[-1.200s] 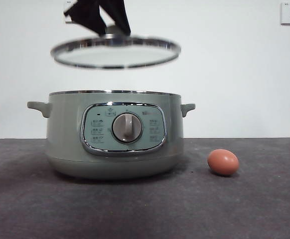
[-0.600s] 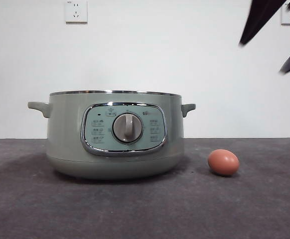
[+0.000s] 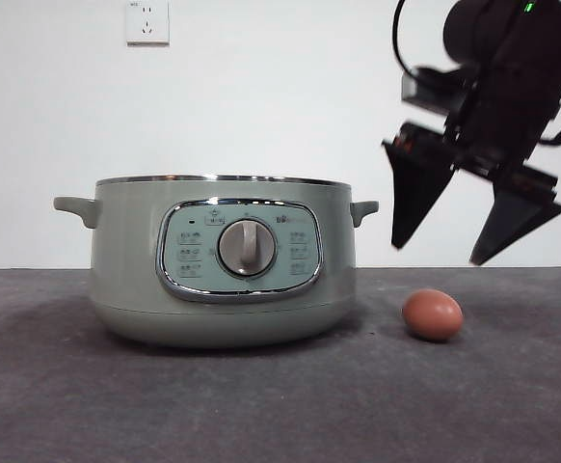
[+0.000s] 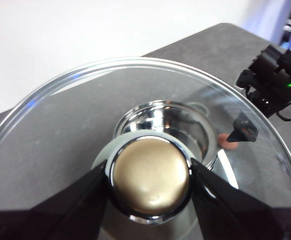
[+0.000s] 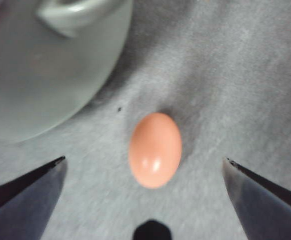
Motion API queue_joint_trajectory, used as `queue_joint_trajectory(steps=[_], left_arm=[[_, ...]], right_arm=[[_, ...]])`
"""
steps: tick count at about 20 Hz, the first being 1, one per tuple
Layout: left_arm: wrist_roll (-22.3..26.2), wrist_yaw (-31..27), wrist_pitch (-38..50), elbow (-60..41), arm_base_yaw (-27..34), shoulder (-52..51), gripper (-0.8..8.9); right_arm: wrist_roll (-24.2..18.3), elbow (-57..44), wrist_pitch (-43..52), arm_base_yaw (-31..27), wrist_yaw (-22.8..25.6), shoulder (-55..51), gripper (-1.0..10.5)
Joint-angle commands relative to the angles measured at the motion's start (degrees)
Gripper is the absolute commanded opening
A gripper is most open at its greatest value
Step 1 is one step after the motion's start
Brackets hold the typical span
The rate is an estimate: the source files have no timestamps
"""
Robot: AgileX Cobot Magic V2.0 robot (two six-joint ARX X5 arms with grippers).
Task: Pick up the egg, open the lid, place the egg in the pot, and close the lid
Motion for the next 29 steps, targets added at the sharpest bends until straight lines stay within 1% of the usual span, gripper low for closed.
queue_joint_trajectory(steps=[1,2,4,6,12,13,16,19,20,24,26,29], left_arm=[[-1.38,0.37,1.01,-2.47,0.17,-3.76,-0.08],[-1.73,0.39,0.98,-4.13,0.17,-5.44,-0.08],[-2.73,0.37,0.94,-6.88,0.17,-7.87,-0.08],[-2.99,0.35,0.94,-8.85,0.17,-9.44,-0.08],[-3.1,0.33,1.01,-9.33,0.17,-9.66,-0.08],[-3.1,0.33,1.01,-9.33,0.17,-9.66,-0.08],[-3.1,0.33,0.98,-9.33,0.17,-9.66,-0.08],[-3.06,0.13,0.98,-9.33,0.17,-9.66,-0.08],[-2.93,0.15,0.98,-9.33,0.17,-9.66,-0.08],[-2.89,0.15,0.98,-9.33,0.17,-9.66,-0.08],[-2.84,0.17,0.96,-9.33,0.17,-9.64,-0.08],[-2.62,0.17,0.96,-9.33,0.17,-9.64,-0.08]], right_arm=[[-0.22,0.2,1.01,0.11,1.51,2.43,5.9],[-0.24,0.2,1.66,0.11,2.6,3.39,5.9],[-0.22,0.2,3.02,0.11,2.84,4.94,5.9],[-0.22,0.2,3.87,0.15,2.82,6.34,5.0],[0.17,0.17,4.39,1.27,2.84,9.49,4.9],[0.26,0.17,4.59,1.29,2.86,9.84,4.6],[1.33,0.17,4.87,1.62,2.99,10.12,1.9],[1.33,0.17,4.55,1.62,2.99,10.12,0.0],[1.33,0.17,4.31,1.62,2.97,10.12,-0.1],[1.81,0.17,2.21,1.6,3.02,9.33,-0.2],[2.29,0.2,0.31,1.6,3.04,6.93,-0.2],[3.89,0.2,-1.53,1.62,3.04,-0.02,-0.2]])
